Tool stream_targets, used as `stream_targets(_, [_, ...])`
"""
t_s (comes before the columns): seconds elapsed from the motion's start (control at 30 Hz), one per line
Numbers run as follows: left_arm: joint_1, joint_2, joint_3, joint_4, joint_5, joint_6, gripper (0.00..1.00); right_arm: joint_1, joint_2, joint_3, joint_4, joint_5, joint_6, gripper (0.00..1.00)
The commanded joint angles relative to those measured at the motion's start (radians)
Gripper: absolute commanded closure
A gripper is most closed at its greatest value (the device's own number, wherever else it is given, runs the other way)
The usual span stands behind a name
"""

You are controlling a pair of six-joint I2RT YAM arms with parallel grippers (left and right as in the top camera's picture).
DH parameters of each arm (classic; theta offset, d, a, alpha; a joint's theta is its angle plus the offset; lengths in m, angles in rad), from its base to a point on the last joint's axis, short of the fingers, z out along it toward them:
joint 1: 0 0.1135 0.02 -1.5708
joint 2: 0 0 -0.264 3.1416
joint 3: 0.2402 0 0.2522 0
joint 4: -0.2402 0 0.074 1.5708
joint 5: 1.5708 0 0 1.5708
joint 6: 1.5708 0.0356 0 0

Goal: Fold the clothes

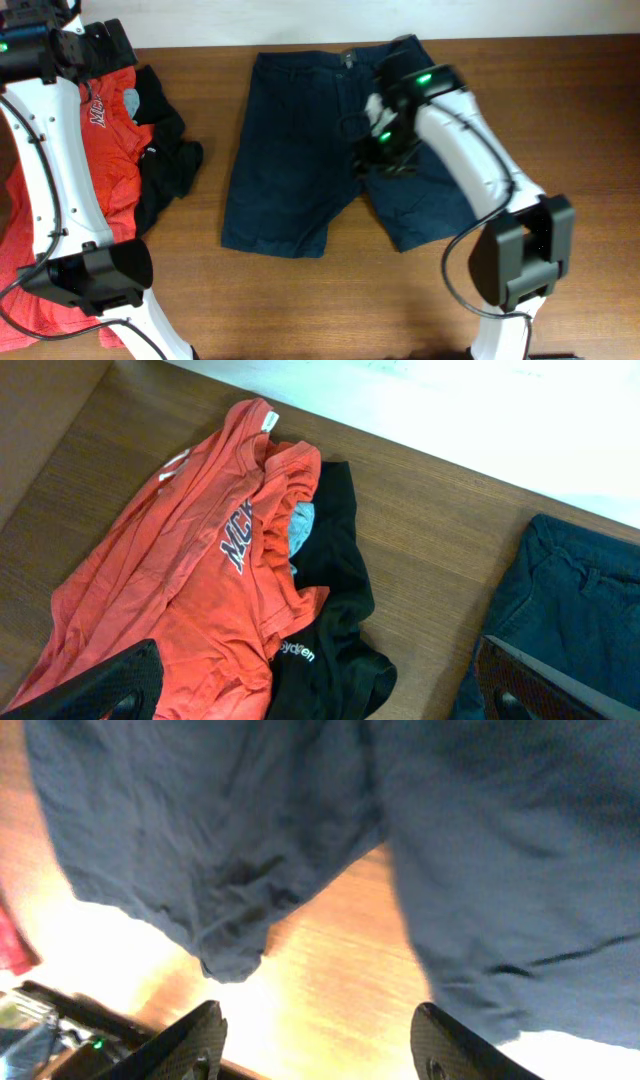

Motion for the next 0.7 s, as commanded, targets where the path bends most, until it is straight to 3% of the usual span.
stream_targets(0.0, [0.003, 0.002, 0.022, 0.007, 0.014, -0.013, 0.01, 0.111, -0.003, -0.092, 0.082, 0.064, 0.212, 0.34])
stream_targets(0.23, [0.003, 0.002, 0.022, 0.004, 0.014, -0.013, 0.01, 0.269, -0.003, -0.296, 0.286, 0.1, 0.438, 0.29])
stream_targets(0.53, [0.003, 0.002, 0.019, -0.006, 0.014, -0.013, 0.01, 0.278, -0.003, -0.395, 0.348, 0.094, 0.449, 0.31])
stream_targets(0.67, [0.003, 0.002, 0.018, -0.019, 0.013, -0.012, 0.01, 0.278, -0.003, -0.394, 0.378, 0.093, 0.424, 0.41])
